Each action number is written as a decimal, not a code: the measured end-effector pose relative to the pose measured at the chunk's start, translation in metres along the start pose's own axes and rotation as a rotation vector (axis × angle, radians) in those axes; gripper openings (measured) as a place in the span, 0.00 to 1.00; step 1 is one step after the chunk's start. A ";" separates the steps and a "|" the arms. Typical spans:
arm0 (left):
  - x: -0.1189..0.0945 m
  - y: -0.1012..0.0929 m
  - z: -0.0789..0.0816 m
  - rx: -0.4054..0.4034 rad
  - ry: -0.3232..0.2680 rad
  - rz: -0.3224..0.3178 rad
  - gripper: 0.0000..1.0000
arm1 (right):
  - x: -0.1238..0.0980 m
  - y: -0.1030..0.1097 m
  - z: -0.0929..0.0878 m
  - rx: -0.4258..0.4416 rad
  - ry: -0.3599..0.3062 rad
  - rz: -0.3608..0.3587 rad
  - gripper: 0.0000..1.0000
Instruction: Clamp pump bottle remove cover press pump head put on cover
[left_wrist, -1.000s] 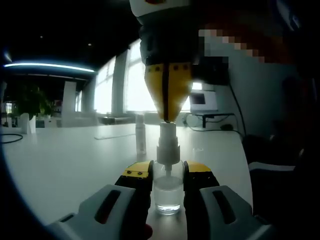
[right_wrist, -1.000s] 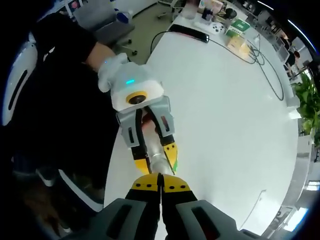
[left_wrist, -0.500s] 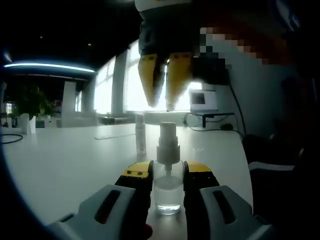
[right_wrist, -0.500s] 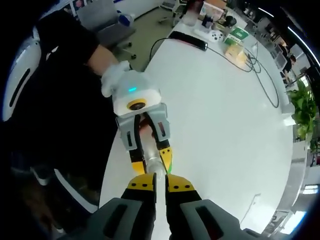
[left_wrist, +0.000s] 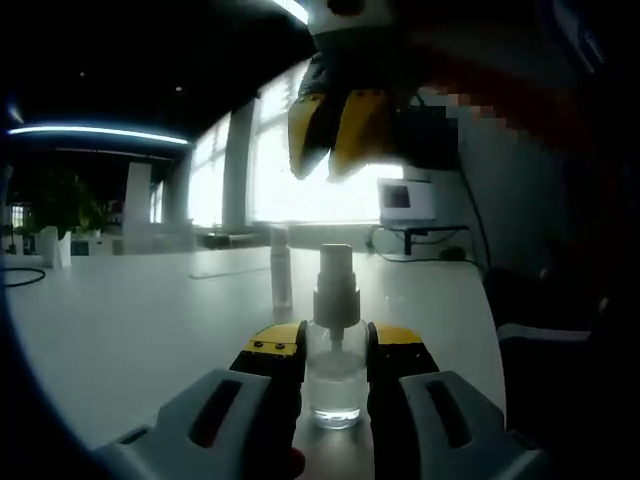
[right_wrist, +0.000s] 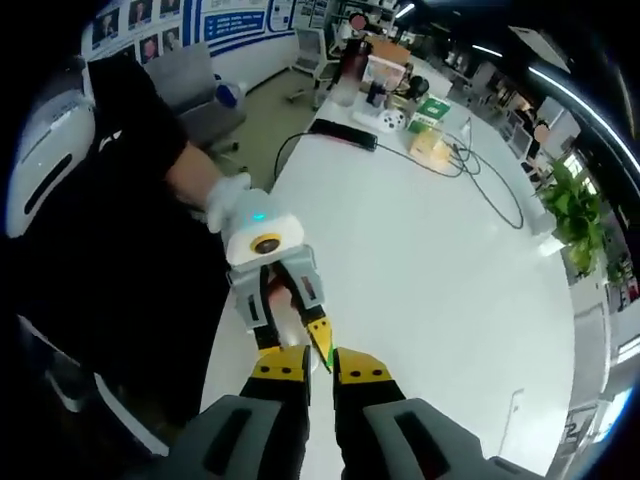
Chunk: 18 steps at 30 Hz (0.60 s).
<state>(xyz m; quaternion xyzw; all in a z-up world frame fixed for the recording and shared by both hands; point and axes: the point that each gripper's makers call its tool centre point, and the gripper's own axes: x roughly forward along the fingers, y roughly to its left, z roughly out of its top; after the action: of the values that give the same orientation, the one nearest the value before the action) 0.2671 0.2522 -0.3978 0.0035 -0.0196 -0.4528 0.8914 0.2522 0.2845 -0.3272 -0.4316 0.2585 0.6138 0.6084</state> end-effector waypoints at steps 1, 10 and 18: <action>0.000 0.001 -0.001 0.000 0.000 0.000 0.15 | 0.000 0.000 -0.002 0.005 -0.011 -0.008 0.05; -0.001 0.002 -0.001 -0.001 0.001 0.001 0.15 | -0.015 -0.016 -0.010 0.102 -0.177 -0.124 0.07; -0.001 0.004 -0.001 -0.004 0.002 0.004 0.15 | -0.015 -0.016 -0.017 0.138 -0.236 -0.178 0.07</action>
<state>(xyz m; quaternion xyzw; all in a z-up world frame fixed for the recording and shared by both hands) 0.2700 0.2549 -0.3991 0.0022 -0.0180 -0.4508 0.8924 0.2698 0.2648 -0.3197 -0.3352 0.1875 0.5847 0.7146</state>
